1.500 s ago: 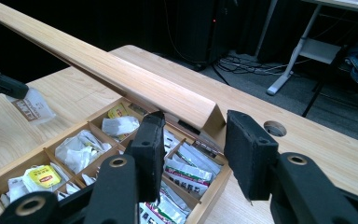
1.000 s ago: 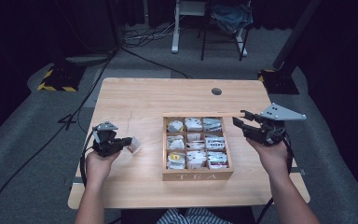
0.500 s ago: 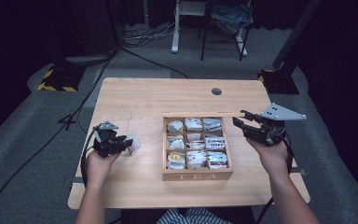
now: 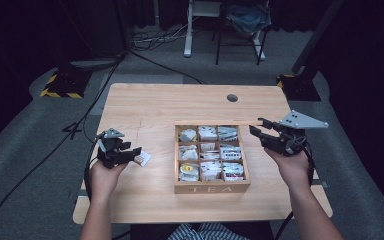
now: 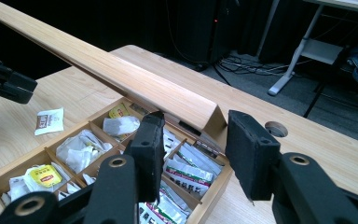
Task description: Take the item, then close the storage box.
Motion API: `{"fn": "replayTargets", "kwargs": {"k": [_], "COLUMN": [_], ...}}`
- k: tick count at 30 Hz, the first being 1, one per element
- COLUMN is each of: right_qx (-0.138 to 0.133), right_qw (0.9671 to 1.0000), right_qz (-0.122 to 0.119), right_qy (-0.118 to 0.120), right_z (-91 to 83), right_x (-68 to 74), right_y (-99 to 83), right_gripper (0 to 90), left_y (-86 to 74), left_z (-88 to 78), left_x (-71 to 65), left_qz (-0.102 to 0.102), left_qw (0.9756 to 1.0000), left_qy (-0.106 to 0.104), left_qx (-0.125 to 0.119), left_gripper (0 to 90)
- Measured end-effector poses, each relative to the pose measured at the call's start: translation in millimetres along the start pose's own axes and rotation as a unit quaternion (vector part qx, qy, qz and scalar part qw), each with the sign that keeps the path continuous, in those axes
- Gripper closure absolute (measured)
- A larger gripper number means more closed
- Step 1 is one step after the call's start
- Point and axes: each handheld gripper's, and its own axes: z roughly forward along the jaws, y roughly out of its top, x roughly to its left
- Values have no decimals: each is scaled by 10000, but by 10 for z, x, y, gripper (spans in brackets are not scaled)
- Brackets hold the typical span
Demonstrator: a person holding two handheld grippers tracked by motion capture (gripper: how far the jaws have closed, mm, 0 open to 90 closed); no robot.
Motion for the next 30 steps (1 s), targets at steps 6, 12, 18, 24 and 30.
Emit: {"fn": "replayTargets", "kwargs": {"k": [6,12,18,24,30], "right_qx": [-6,13,43,165,328], "right_qw": [10000,10000,10000,9998,9993], "right_qz": [29,44,55,59,0], "right_qy": [0,3,17,111,154], "right_z": [10,11,1,-5,-16], "right_x": [-5,-8,-2,-17,-11], "right_y": [8,17,7,23,41], "right_gripper": [562,562,563,562,561], "left_y": [124,174,138,4,-221], "left_z": [-105,-209,-270,-254,-132], "left_x": [-217,-514,-631,-798,-921], "left_qz": [464,1021,1030,1346,1422], "left_qw": [9989,9946,9937,9889,9846], "left_qy": [-54,-177,-424,-629,-980], "left_qx": [17,36,-120,78,253], "left_gripper": [476,482,483,482,484]}}
